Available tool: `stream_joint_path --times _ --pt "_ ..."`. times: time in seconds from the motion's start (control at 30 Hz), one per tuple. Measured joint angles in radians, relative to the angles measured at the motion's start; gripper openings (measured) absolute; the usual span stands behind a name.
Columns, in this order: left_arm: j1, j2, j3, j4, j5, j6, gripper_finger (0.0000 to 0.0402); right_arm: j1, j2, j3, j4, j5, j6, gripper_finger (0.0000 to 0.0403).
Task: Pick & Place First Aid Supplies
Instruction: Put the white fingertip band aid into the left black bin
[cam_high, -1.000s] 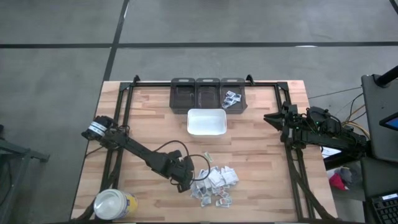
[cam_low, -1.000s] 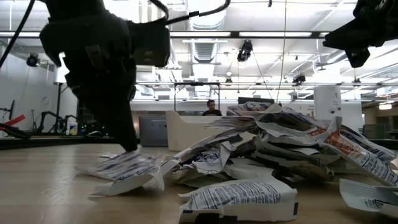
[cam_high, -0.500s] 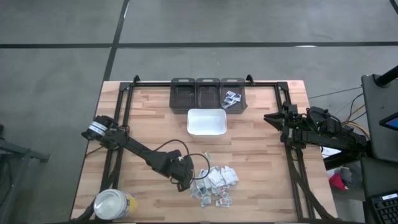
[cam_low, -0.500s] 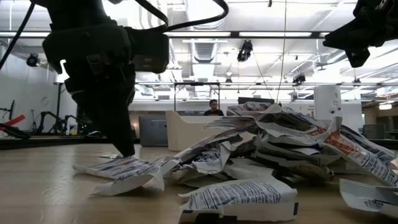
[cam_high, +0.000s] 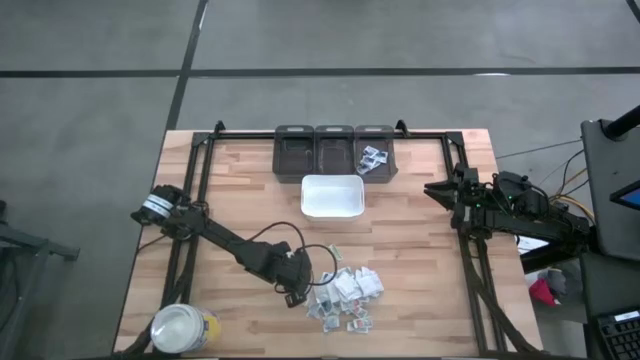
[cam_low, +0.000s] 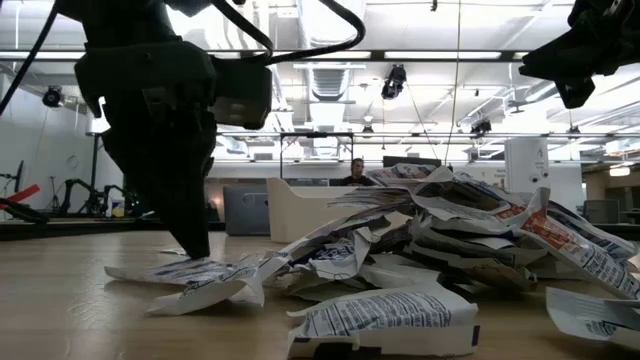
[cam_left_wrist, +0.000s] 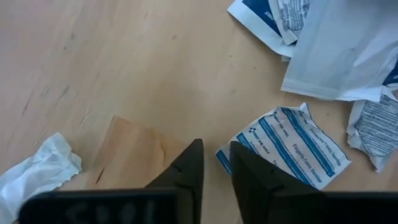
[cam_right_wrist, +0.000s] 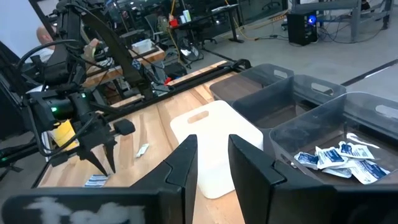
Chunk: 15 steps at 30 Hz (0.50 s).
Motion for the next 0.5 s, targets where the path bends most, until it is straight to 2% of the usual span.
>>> stream_joint_path --times 0.2,0.5 --pt "0.002 -0.003 0.0 -0.001 0.013 -0.047 0.0109 0.0 0.0 0.0 0.0 0.0 0.0 0.0082" --pt "0.002 0.0 -0.01 0.043 0.053 -0.055 0.0112 0.0 0.0 0.0 0.0 0.0 -0.003 0.0077"
